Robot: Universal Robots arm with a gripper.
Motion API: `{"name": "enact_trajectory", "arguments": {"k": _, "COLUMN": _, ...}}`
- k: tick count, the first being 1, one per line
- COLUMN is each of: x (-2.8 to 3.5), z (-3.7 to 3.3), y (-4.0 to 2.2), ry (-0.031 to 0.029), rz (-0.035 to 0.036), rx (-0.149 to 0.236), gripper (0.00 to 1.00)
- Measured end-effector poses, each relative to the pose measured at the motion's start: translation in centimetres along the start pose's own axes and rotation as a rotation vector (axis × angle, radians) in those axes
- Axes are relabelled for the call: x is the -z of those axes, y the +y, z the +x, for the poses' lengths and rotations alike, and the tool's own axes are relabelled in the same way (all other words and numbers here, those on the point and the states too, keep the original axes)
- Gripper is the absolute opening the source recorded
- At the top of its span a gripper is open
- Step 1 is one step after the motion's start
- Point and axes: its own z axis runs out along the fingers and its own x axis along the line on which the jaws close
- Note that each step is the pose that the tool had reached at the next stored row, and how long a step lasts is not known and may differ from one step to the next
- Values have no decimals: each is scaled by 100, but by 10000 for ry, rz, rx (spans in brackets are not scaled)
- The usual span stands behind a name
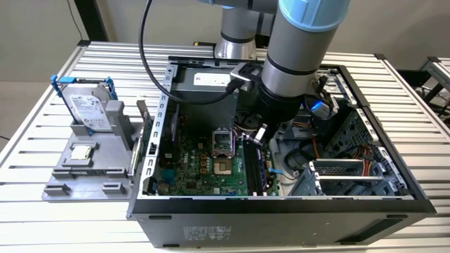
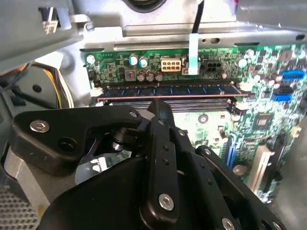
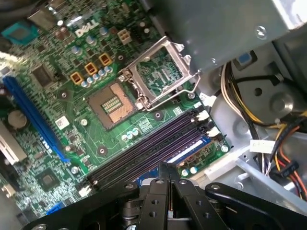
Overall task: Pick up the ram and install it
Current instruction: 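Press down the ram until it locks into place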
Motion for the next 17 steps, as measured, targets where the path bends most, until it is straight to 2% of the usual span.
{"name": "enact_trajectory", "arguments": {"k": 10, "x": -1, "z": 0, "y": 0, "ry": 54, "rz": -10, "rx": 1815, "gripper": 0}}
{"name": "enact_trajectory", "arguments": {"k": 17, "x": -1, "z": -1, "y": 0, "ry": 136, "rz": 6, "rx": 3092, "gripper": 0}}
